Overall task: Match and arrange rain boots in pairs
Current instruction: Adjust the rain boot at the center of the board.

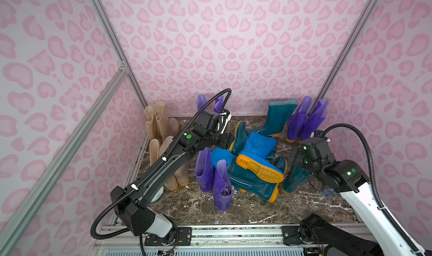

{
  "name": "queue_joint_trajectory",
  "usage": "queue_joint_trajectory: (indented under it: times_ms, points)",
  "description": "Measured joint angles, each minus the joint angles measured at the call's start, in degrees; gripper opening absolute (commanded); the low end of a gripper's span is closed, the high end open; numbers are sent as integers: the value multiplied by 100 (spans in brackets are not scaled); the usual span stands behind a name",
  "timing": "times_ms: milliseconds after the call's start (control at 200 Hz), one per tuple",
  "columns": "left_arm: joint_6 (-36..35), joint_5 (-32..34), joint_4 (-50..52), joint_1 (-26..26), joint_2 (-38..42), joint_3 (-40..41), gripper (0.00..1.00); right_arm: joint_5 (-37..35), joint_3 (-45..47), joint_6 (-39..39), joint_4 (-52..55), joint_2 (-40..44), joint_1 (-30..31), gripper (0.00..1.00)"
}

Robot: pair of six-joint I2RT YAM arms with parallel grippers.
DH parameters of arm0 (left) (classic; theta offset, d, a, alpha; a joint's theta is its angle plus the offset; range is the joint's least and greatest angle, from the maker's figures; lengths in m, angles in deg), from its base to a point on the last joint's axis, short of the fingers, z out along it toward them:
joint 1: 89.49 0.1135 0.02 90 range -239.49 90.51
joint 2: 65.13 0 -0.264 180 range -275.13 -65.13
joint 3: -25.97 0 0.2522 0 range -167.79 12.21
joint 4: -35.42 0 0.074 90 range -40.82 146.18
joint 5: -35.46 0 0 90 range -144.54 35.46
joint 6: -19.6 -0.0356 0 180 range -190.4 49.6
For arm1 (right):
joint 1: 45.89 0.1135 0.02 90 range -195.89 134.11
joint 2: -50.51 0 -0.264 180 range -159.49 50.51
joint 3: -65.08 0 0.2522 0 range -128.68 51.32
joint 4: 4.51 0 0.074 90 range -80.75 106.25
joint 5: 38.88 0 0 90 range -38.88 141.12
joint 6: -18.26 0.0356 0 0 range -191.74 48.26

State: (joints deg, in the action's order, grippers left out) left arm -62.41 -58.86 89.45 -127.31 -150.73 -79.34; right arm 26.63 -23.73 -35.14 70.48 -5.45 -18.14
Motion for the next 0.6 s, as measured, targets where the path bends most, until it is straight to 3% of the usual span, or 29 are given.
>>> queue_joint_trajectory:
  times_ms: [120,275,490,540,600]
  points:
    - [0,0,0,0,0,0,70,-249,-538,-42,33,-177,74,98]
    - [0,2,-2,7,0,0,70,-498,-245,-4,208,61,-57,99]
    - [2,-22,0,4,-4,0,70,334,595,-44,101,330,-695,99]
    - [2,-22,0,4,-4,0,69,566,772,-120,2,356,-844,93]
    - [2,-22,0,4,-4,0,69,756,968,-201,-107,369,-1093,73]
